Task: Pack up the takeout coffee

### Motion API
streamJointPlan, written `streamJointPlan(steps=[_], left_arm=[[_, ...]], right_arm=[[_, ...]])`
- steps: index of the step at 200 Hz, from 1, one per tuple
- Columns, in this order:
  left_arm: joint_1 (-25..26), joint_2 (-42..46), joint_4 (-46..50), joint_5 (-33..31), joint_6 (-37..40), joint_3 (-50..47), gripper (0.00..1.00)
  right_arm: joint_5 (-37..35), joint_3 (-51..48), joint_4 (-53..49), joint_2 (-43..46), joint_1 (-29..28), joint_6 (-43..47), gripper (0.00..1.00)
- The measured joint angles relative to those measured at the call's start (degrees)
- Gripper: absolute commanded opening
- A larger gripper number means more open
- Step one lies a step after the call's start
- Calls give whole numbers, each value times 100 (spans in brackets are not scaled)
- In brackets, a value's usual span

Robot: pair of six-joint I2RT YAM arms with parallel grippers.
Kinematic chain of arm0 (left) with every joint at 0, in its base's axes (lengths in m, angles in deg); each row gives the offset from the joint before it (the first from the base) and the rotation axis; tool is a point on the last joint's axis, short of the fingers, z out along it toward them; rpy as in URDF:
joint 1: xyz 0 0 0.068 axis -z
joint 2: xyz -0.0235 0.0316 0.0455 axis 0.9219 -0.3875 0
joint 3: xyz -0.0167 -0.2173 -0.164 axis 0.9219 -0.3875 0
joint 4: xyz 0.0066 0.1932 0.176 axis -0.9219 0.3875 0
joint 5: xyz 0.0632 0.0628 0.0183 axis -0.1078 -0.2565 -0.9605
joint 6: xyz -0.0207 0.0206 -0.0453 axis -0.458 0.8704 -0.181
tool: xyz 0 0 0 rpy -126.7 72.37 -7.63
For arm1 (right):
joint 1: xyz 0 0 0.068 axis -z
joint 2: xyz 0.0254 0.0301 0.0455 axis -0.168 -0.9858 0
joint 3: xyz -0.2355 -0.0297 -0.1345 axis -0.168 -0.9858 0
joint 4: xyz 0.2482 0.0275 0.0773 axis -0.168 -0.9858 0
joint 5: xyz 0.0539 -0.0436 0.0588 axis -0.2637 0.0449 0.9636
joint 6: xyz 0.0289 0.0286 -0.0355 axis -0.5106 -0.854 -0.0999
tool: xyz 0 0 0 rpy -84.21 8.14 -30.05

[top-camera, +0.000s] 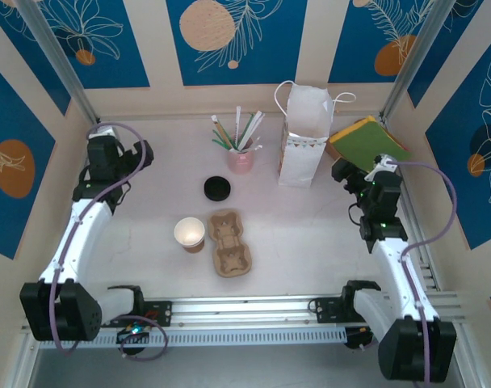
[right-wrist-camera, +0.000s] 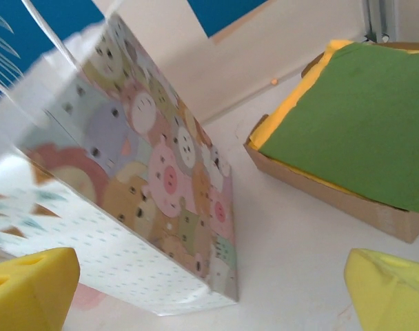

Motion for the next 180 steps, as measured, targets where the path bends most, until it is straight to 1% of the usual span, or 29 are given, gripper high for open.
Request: streamJointPlan(steps=[34, 59, 71, 98, 115, 128, 140, 148, 163, 171, 180], left_arm=[[0, 369, 935, 651, -431, 4, 100], [20, 535, 1394, 1049, -658, 4, 100], [50, 601, 1591, 1176, -728, 2, 100], [229, 702, 2074, 1346, -778, 2, 100], [461, 686, 2450, 1364, -776, 2, 100], [737, 660, 2774, 1333, -776, 2, 99], [975, 634, 3042, 1300, -778, -4, 90], [1102, 619, 3202, 1290, -774, -17, 82], [1283, 608, 3423, 1296, -758, -101, 73], [1381, 608, 3512, 1292, -791, -179, 63], [1506, 608, 3582, 1300, -848, -278, 56]], right_arm=[[297, 686, -992, 190, 33, -490, 99], [446, 1108, -1626, 181, -162, -592, 99], [413, 1322, -1956, 155, -415, -549, 99], [216, 1902, -2627, -50, -1182, -319, 99], [46, 2208, -2933, -275, -1685, -197, 99], [-83, 2391, -3117, -481, -2122, -133, 99], [-166, 2531, -3239, -708, -2575, -94, 99], [-243, 2621, -3318, -874, -2881, -68, 99], [-433, 2776, -3434, -1202, -3434, -4, 99], [-551, 2868, -3491, -1388, -3696, 24, 99], [-671, 2962, -3521, -1606, -3963, 59, 99]])
